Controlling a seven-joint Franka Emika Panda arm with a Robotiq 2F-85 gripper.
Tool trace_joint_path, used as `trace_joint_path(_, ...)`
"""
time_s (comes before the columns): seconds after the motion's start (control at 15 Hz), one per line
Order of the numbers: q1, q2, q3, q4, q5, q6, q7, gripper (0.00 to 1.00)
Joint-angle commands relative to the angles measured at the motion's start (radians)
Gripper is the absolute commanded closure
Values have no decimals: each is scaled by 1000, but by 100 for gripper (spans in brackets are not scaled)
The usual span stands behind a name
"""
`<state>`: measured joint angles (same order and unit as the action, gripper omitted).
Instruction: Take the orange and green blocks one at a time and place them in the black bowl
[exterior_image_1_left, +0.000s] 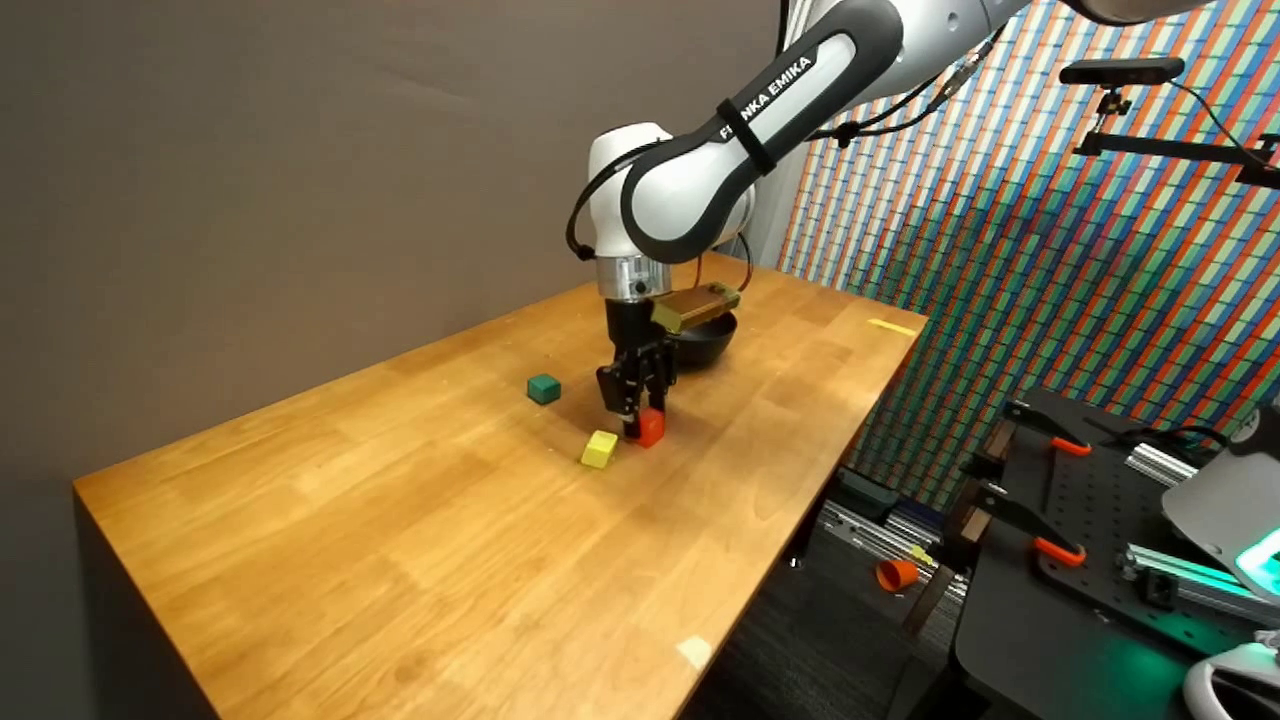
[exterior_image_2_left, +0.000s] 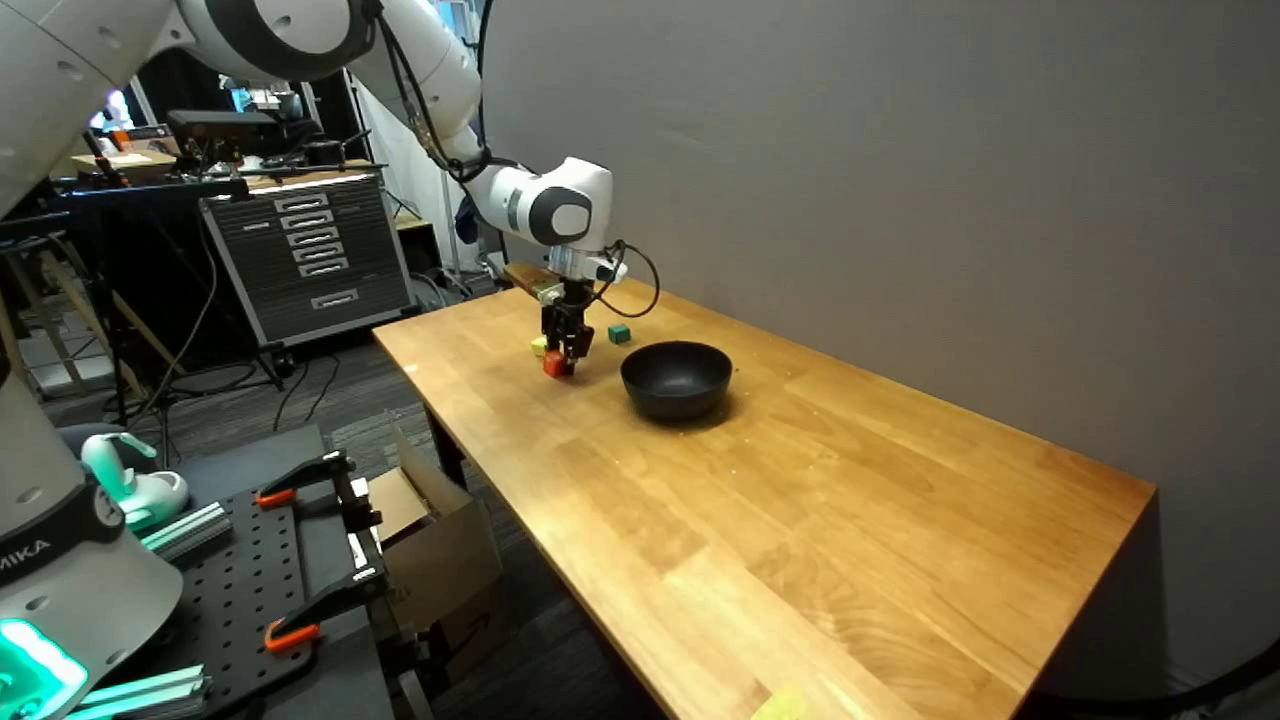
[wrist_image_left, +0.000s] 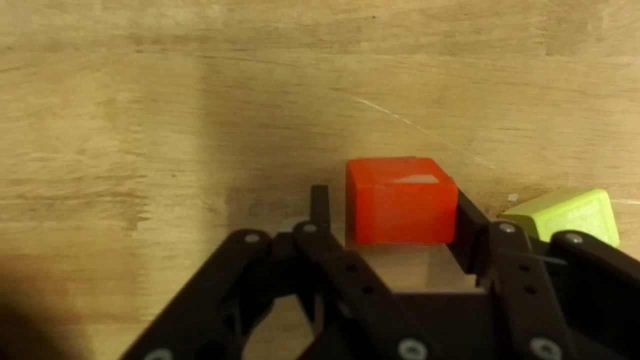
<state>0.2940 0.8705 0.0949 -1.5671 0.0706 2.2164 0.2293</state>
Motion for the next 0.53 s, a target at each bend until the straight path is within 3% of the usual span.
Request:
trace_joint_path(0.0, 15, -34, -22, -14, -23, -13, 56, 73)
trace_joint_path(0.07, 21, -52, -32, -29, -34, -8, 72, 79)
trace_joint_path(0.47, 92, -251, -172, -143, -236, 6, 264, 79)
